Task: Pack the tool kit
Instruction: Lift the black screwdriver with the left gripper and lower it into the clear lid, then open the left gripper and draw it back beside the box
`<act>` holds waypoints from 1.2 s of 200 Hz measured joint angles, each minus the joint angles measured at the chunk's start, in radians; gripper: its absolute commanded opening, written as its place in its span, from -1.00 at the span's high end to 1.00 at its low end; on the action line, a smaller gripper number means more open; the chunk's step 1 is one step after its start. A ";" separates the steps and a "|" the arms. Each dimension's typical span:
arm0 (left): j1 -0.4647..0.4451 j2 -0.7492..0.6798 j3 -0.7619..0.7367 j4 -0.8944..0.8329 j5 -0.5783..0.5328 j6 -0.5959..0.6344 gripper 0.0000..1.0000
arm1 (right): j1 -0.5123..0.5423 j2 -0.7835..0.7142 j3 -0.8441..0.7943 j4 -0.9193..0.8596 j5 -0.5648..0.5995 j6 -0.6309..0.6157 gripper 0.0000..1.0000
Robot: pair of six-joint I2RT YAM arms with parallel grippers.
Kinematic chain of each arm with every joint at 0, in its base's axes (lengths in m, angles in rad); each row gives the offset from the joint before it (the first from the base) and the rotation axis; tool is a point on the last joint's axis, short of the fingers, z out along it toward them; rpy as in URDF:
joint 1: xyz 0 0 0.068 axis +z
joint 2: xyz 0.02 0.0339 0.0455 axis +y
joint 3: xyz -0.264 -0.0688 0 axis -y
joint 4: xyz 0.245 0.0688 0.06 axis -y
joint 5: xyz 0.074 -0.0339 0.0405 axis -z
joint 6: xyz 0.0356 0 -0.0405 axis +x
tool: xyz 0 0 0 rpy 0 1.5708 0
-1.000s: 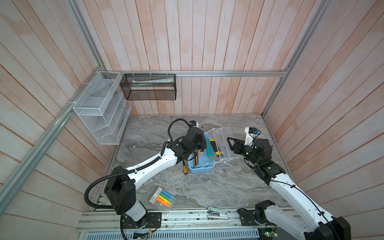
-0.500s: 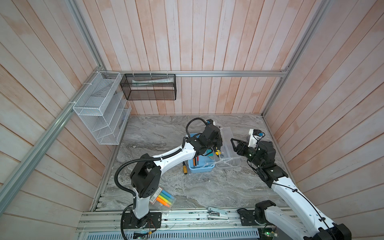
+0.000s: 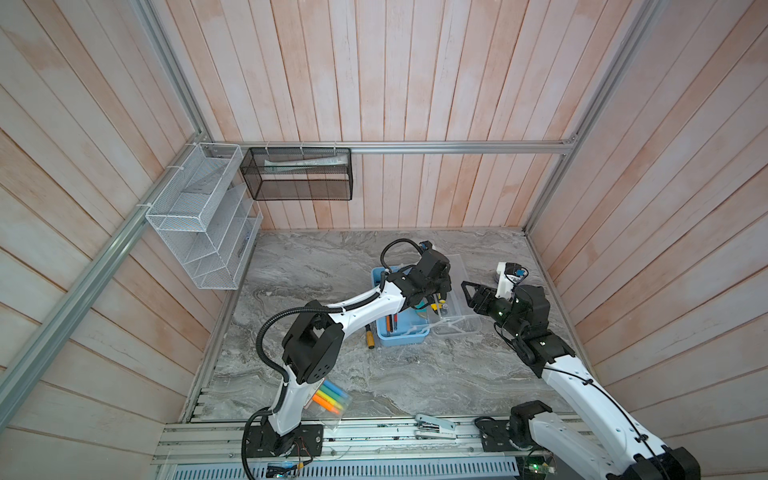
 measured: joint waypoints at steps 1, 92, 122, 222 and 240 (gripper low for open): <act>0.000 0.001 0.001 0.000 -0.001 0.000 1.00 | 0.000 0.000 0.000 0.000 0.000 0.000 -0.15; 0.000 0.042 0.047 -0.049 -0.012 -0.011 0.18 | -0.003 -0.007 -0.026 0.011 -0.021 0.000 -0.26; 0.000 0.042 0.061 -0.053 -0.013 0.000 0.16 | -0.003 -0.011 -0.026 0.011 -0.027 0.000 -0.25; 0.001 -0.438 -0.378 0.008 -0.155 0.147 -0.10 | -0.003 -0.006 0.013 -0.020 -0.062 -0.025 -0.18; 0.005 -0.574 -0.484 -0.019 -0.230 0.152 -0.12 | 0.006 -0.011 0.020 -0.035 -0.060 -0.030 -0.18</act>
